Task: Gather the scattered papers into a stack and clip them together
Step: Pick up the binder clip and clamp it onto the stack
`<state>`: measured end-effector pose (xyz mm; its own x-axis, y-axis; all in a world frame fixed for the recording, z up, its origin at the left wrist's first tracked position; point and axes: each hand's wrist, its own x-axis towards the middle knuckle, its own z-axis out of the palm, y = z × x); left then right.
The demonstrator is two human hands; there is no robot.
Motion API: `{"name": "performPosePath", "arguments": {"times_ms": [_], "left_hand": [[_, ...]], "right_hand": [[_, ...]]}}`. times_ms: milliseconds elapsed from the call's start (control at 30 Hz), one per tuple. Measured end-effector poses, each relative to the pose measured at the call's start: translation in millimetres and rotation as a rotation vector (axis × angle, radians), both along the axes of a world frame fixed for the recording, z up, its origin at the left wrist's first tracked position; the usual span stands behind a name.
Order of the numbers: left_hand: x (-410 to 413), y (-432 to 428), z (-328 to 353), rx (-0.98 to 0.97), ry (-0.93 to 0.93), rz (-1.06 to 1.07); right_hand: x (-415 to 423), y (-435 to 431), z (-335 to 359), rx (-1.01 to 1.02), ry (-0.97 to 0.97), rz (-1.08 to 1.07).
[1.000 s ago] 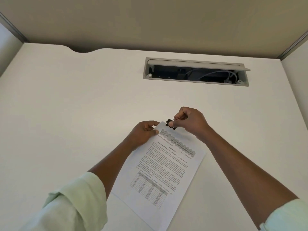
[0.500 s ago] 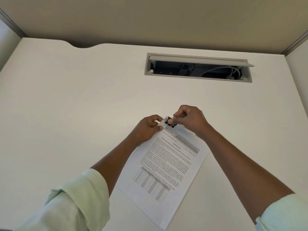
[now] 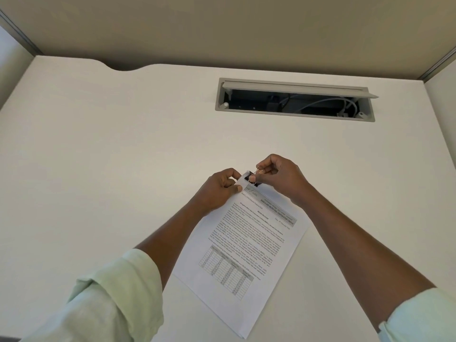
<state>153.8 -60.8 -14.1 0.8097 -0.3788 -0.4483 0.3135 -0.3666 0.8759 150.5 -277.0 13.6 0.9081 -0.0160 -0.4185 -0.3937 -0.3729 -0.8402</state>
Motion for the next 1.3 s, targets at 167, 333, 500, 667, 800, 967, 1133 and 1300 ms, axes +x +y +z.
{"name": "performPosePath", "arguments": {"times_ms": [167,333,500,667,800,967,1133,1300], "left_hand": [[-2,2,0,-0.023,0.011,0.016],[-4,3,0,-0.041,0.026,0.031],[-3,1,2,-0.032,0.0,0.019],[-3,1,4,-0.045,0.007,0.017],[-3,2,4,-0.061,0.02,0.032],[-3,6,6,-0.133,0.059,0.086],[-4,30,8,-0.293,0.125,0.26],[2,60,10,-0.444,0.117,0.489]], "right_hand": [[3,-4,4,0.017,0.033,-0.038],[7,-8,4,-0.005,0.048,-0.015],[6,-3,2,-0.016,0.048,0.005],[5,1,2,0.005,0.048,0.013],[6,1,2,0.02,0.04,0.065],[1,-2,10,0.005,0.084,0.096],[-29,-29,13,0.17,0.088,-0.208],[-74,-18,-5,0.471,0.202,-0.3]]}}
